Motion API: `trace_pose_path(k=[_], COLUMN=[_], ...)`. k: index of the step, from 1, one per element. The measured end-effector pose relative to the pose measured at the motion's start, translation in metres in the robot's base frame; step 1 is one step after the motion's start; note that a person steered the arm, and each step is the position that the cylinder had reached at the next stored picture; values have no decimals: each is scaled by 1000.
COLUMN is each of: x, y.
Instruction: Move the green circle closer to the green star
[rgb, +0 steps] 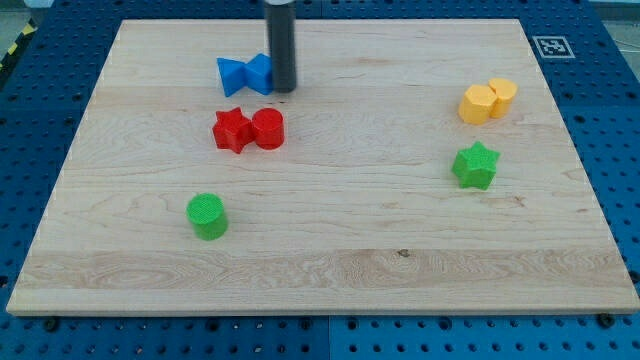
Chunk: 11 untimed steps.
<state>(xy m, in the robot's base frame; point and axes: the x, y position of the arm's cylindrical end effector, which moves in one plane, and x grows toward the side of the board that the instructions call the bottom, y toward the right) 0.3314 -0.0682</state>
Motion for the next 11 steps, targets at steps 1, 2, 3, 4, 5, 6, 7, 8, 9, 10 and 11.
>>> trace_pose_path(k=[1,2,3,4,5,6,7,8,9,10,11], x=[-5,-22,-36,-2,69,114,153,166,171,188,221], y=[-4,45,91,128,125,114,58,-16,-82,-95,-68])
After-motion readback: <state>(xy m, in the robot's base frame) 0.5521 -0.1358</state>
